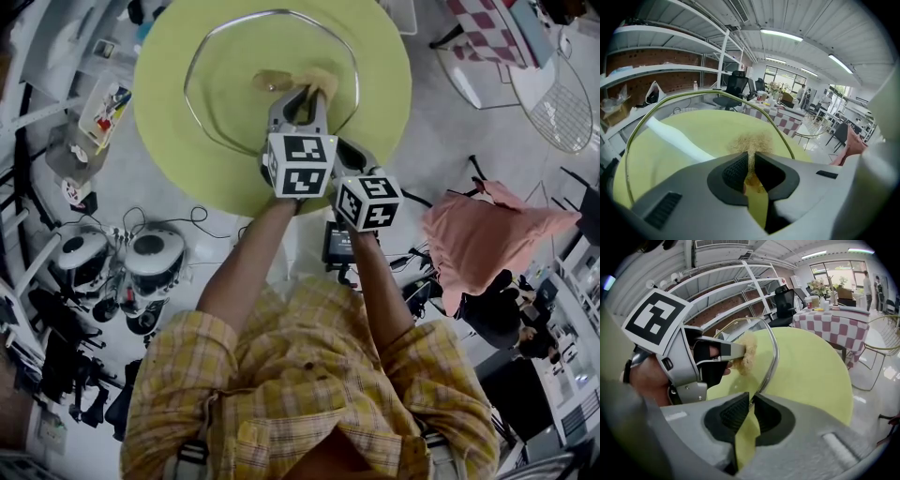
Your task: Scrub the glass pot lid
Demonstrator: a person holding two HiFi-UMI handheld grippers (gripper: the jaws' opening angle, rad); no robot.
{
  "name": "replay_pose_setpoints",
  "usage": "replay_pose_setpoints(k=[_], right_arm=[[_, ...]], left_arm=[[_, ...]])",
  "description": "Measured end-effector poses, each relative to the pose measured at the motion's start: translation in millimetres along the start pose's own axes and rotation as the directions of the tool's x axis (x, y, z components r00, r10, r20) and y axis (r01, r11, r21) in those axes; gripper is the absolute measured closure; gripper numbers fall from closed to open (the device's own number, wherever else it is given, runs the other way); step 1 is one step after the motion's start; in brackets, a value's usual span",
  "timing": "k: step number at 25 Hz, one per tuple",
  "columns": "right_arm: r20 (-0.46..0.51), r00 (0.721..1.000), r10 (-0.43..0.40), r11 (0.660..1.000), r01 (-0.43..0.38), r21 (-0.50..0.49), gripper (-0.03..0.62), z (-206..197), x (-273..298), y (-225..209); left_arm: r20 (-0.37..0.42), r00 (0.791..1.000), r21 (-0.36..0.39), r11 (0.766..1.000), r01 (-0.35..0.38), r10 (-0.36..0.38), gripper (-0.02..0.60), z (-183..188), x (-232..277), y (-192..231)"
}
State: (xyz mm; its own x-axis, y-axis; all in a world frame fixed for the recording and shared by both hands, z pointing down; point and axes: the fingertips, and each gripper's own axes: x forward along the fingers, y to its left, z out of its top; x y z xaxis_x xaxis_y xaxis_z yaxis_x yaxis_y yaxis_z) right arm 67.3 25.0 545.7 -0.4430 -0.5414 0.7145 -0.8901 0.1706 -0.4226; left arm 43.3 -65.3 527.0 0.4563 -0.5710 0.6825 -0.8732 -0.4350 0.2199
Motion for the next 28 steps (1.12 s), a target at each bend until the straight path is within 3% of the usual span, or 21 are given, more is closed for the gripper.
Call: replay_pose_setpoints(k=[7, 12, 28], right_arm=[[0.0, 1.0, -0.002, 1.0, 0.002, 0.005, 0.559, 0, 1, -2], [0.0, 1.0, -0.007, 1.0, 0.007, 0.001, 0.557, -2, 1, -2], [0.008, 0.999, -0.033, 0.999, 0.033, -0.002, 0.556, 0, 0, -5]], left_arm=[[-0.012, 0.998, 0.008, 0.998, 0.062, -0.062, 0.538, 3, 6, -23], [-0.041, 0.994, -0.026, 0.994, 0.102, -0.103, 0.538, -5, 6, -28], [-0.052, 0.997, -0.022, 0.999, 0.049, -0.05, 0.538, -19, -5, 3]])
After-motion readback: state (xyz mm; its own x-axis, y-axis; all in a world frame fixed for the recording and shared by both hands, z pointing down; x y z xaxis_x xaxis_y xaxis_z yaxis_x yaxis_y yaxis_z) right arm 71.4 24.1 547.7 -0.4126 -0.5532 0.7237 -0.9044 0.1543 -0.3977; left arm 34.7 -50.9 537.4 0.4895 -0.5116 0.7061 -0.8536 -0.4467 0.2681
